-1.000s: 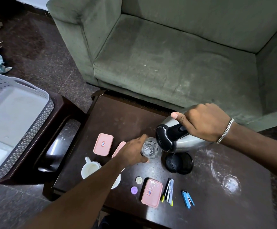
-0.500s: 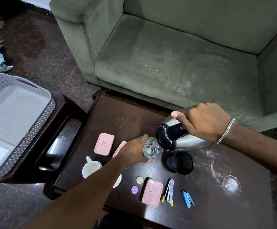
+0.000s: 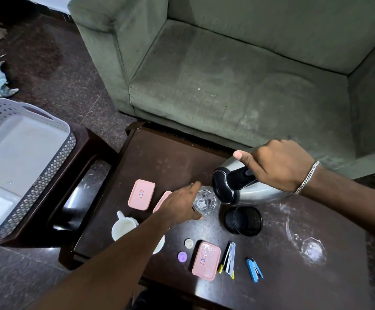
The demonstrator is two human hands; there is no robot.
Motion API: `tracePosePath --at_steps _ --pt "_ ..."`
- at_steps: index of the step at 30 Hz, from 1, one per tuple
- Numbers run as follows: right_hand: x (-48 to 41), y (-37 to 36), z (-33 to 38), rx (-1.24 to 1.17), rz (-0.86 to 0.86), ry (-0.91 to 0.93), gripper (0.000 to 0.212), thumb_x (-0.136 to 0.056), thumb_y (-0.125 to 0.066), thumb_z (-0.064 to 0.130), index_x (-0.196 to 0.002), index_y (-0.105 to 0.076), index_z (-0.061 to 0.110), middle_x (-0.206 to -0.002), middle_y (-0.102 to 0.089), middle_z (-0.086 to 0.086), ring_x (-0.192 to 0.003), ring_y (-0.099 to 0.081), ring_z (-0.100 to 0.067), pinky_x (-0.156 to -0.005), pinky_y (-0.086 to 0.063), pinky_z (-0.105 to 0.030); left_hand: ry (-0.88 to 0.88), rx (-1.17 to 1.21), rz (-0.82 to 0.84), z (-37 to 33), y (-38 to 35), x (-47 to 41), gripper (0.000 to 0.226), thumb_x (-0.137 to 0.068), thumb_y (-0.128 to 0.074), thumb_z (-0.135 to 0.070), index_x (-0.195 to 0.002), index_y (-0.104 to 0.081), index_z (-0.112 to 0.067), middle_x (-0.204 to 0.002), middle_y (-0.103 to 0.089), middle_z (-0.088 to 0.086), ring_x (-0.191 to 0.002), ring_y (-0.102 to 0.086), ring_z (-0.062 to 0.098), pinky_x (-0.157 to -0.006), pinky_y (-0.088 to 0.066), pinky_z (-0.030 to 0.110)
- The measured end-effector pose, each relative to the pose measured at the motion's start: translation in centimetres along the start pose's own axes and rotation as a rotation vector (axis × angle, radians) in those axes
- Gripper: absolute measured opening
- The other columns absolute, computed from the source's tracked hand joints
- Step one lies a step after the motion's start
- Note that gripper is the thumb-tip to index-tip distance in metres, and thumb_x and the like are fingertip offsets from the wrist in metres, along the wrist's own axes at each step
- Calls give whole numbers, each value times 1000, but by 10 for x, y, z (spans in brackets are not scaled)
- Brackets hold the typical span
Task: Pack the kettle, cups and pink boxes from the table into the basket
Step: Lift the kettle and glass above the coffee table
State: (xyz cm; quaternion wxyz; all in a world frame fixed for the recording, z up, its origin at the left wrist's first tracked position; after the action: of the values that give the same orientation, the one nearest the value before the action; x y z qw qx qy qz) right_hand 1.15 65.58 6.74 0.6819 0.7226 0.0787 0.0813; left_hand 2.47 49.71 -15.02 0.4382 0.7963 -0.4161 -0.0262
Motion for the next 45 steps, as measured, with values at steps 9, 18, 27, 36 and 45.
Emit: tracePosePath --at_steps 9,18,27,36,45 --pt "-1 0 -13 7 65 -55 92 -91 -1 75 -66 -74 25 -58 -61 -8 -66 -66 -38 -59 -50 -36 17 19 21 3 -3 0 74 -63 -92 -44 -107 -35 -28 -121 -68 4 -111 -65 30 -75 -40 32" --pt "-2 -7 -30 -181 167 -106 70 -97 -20 66 -42 -39 28 -46 -46 -7 -51 -49 -34 -56 -47 -38 23 48 43 5 3 2 83 -61 -94 -45 -123 -41 -30 -131 -67 -5 -119 -65 25 -88 -51 37" --pt "-9 -6 -52 -327 178 -158 74 -100 -34 60 -48 -41 7 -40 -46 -11 -43 -50 -30 -51 -46 -46 34 143 95 10 7 3 116 -55 -98 -50 -147 -30 -28 -158 -49 -6 -142 -52 21 -115 -43 44" --pt "-35 25 -49 -455 89 -235 69 -102 -44 51 -50 -26 10 -47 -24 0 -45 -24 -16 -49 -29 -39 46 328 -54 34 57 15 140 -45 -95 -64 -157 -17 -32 -168 -31 -9 -152 -34 12 -118 -32 26" --pt "-101 60 2 -656 -23 -258 75 -99 -45 54 -50 -31 0 -47 -24 -1 -47 -24 -17 -49 -28 -37 57 420 -280 88 161 65 139 -46 -92 -73 -159 -25 -29 -166 -35 -11 -150 -36 5 -122 -39 42"
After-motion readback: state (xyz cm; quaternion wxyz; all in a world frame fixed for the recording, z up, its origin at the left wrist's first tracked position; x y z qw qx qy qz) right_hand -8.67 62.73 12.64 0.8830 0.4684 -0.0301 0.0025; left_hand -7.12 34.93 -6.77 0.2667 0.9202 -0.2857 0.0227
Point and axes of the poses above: each hand's wrist, its own x-axis away from the middle knuckle, its own y-axis out of the back of the hand, z = x × y, the point moved 9 cm from there along -x, towards the middle knuckle
